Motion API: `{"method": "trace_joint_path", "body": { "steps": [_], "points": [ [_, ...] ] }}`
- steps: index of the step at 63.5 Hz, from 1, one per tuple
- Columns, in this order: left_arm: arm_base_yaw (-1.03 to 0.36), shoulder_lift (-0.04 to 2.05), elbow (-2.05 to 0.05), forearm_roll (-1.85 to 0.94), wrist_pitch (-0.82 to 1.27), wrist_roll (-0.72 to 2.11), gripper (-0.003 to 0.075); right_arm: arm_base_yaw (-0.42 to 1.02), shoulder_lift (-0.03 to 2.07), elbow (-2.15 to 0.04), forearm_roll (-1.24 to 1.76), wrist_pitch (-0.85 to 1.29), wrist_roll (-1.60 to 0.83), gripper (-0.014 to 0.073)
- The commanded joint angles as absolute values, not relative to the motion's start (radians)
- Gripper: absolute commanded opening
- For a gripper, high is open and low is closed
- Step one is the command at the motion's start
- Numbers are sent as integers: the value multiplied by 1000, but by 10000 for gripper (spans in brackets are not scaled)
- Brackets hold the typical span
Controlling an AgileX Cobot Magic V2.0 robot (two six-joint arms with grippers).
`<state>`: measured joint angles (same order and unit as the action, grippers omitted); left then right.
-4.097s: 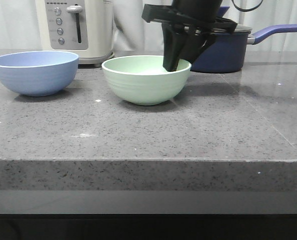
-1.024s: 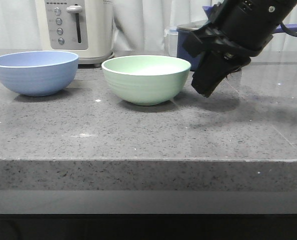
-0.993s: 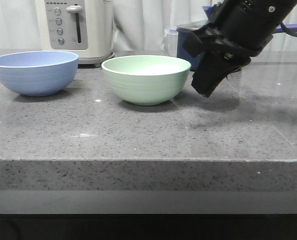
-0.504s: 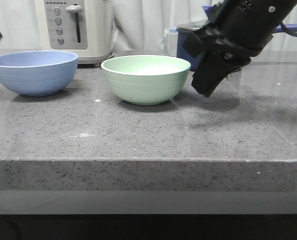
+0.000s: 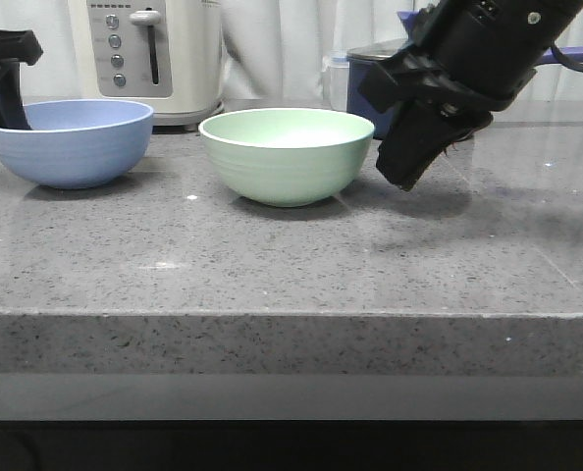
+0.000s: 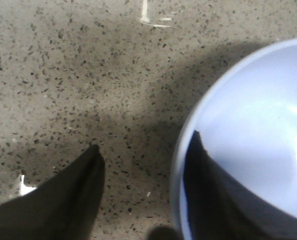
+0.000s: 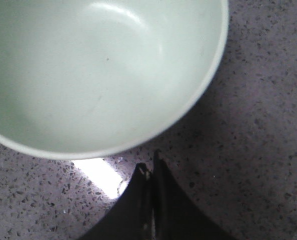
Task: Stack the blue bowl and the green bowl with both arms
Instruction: 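Lower the left gripper and grasp the rim of the light blue bowl, then lift the blue bowl and carry it over the green bowl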
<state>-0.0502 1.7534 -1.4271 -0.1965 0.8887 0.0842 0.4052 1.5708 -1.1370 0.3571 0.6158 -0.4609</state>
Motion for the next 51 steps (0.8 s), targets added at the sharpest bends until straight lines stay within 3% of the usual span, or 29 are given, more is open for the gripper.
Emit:
{"method": "trace_joint_path", "body": {
  "steps": [1,14,22,39,51],
  "points": [
    [-51,1707,-1462,-227,850,84,225,401,1535,-1162,376,571,-468,-64],
    [-51,1707,-1462,-227,850,84,47,401,1535,-1162,376,571,-468,-64],
    [-51,1707,-1467,-227,854,84,-18,401,1535,-1162,376,571,-468,-64],
    [-70,1669,-1505,-249,888,84,-20,401,1535,-1162,376,571,-468,-64],
    [-171,1664,-1613,-249,962,86,-20,401,1535,-1162,376,571,-468,-64]
  ]
}}
